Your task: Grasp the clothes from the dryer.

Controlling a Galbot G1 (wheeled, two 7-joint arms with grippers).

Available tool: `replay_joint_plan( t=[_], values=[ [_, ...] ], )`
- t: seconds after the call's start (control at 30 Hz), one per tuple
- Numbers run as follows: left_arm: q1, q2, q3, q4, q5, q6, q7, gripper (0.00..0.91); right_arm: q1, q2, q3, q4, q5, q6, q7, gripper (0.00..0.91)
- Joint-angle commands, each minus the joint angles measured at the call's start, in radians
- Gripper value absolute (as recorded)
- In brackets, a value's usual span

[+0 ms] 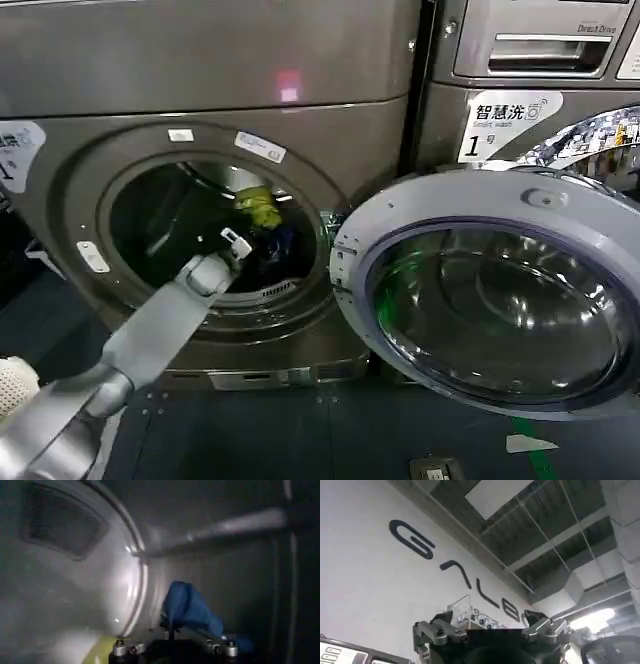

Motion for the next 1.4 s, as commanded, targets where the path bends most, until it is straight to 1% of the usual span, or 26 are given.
replay_joint_plan(
  t=[0.03, 0.2, 0.3, 0.37, 0.47, 0.6, 0.83, 0.97, 1.13, 1.2, 1.4],
  values=[
    [0.126, 0.002, -0.208, -0.172, -0.061, -0.071, -0.161, 0.000, 0.001, 0.002, -0.007, 0.006, -0.001, 0.001, 0.005, 0.907],
    [0.221, -0.006, -0.323, -0.296, -0.100, -0.101, -0.233, 0.000, 0.000, 0.007, -0.009, 0.011, -0.001, 0.000, 0.004, 0.907],
    [0.268, -0.005, -0.366, -0.372, -0.130, -0.132, -0.267, 0.000, 0.002, 0.009, -0.011, 0.013, -0.004, -0.001, 0.004, 0.907],
    [0.296, -0.005, -0.386, -0.421, -0.150, -0.147, -0.291, 0.000, -0.005, 0.013, -0.009, 0.017, -0.008, -0.018, 0.007, 0.907],
    [0.337, -0.006, -0.409, -0.485, -0.157, -0.164, -0.321, 0.000, -0.004, 0.018, -0.010, 0.021, -0.020, -0.025, 0.016, 0.907],
    [0.393, -0.019, -0.447, -0.551, -0.158, -0.198, -0.359, 0.000, 0.000, 0.015, -0.012, 0.015, -0.018, 0.003, 0.016, 0.907],
    [0.470, -0.055, -0.491, -0.683, -0.165, -0.208, -0.426, 0.000, -0.004, 0.019, -0.014, 0.020, -0.015, 0.010, 0.016, 0.907],
    [0.508, -0.067, -0.496, -0.710, -0.151, -0.212, -0.416, 0.000, -0.006, 0.016, -0.012, 0.024, -0.014, 0.015, 0.018, 0.907],
    [0.507, -0.064, -0.491, -0.710, -0.141, -0.203, -0.414, 0.000, -0.013, 0.018, -0.007, 0.027, -0.018, -0.001, 0.028, 0.907],
    [0.508, -0.062, -0.488, -0.708, -0.136, -0.191, -0.414, 0.000, -0.013, 0.018, -0.009, 0.028, -0.019, 0.000, 0.025, 0.907],
    [0.513, -0.064, -0.487, -0.704, -0.131, -0.191, -0.414, 0.000, -0.011, 0.017, -0.011, 0.030, -0.021, -0.002, 0.024, 0.907]
  ],
)
